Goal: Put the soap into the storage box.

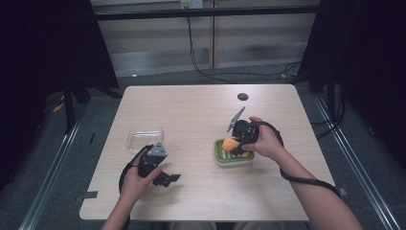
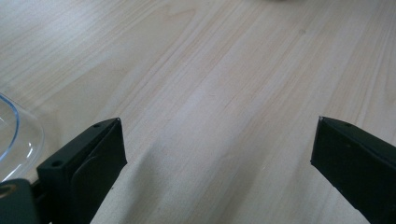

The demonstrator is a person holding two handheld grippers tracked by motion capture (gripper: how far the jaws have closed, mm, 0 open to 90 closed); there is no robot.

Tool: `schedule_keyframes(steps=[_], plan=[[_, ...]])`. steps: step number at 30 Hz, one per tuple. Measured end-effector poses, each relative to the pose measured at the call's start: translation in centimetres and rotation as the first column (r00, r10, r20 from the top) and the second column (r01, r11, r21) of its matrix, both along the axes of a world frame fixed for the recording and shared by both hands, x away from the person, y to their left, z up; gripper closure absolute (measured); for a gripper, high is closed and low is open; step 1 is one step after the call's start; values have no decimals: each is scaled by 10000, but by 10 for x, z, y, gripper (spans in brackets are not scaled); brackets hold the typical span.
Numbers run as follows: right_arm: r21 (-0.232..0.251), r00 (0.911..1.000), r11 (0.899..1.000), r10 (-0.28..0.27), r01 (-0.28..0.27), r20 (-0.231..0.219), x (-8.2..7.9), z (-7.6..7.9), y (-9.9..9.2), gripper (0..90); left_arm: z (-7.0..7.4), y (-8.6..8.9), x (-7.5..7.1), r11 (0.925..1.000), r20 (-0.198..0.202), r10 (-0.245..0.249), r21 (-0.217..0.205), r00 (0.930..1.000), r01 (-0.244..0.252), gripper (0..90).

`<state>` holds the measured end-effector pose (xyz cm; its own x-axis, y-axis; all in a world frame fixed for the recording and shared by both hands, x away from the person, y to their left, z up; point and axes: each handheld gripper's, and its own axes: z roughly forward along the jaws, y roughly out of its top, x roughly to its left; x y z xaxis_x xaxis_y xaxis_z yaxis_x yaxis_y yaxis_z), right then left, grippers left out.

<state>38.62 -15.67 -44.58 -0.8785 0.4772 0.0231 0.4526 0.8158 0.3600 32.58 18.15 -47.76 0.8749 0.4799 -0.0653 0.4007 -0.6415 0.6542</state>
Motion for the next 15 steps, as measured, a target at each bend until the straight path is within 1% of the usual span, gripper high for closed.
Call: schedule_keyframes(steps=[4,5,7,10,15], plan=[[35,10000,10000,20,-20,13,0,-1,0,496,0,0,0,10000,13,-38,39,10000,38,29],[28,10000,10000,12,-12,2,0,-1,0,496,0,0,0,10000,2,10,-29,10000,-10,29],[27,10000,10000,1,-1,-1,0,-2,1,495,1,0,0,10000,18,7,57,10000,-7,29],[4,10000,10000,-2,2,12,0,-2,1,495,0,0,0,10000,12,-6,-48,10000,6,29],[-5,10000,10000,57,-57,28,0,-3,1,495,1,0,0,10000,31,3,68,10000,-3,29]])
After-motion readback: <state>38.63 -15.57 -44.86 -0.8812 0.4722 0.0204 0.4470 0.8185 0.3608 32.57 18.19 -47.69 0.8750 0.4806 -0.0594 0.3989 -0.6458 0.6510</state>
